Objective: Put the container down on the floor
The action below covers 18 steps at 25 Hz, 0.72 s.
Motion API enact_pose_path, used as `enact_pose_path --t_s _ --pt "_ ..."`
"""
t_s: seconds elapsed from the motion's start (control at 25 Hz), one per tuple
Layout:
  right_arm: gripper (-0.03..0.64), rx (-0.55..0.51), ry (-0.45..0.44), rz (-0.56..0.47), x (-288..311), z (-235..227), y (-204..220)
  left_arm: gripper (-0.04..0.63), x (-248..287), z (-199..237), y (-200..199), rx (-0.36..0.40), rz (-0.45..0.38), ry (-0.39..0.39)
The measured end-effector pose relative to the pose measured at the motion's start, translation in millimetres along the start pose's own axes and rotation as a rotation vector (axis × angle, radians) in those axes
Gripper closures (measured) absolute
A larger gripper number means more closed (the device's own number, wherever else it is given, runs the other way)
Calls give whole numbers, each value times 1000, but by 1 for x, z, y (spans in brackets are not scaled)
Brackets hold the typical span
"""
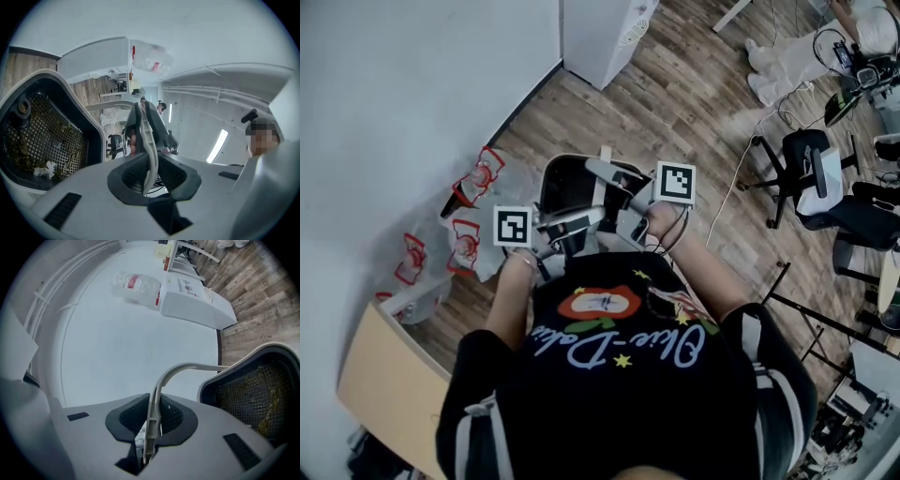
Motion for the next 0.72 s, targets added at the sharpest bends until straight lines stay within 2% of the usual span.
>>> enact_pose_path --t_s 0.28,0.56,0.72 --pt "575 -1 4 54 20 -3 -11 546 -6 5 -14 -22 -48 7" --pt "575 -19 -20 138 38 -7 -31 546 -3 11 -31 -8 -124 -13" --pt "575 -3 -14 202 64 -13 -67 547 -1 22 -68 -13 -180 -46"
Point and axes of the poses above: the fingertips, and each gripper's own axes: x forward along the fingers, z to its left, y out of its underside, the point moved 6 cm from there along -x, backward along the fingers, and after that the axes turned 3 degrees about z, right-handed, at the moved point
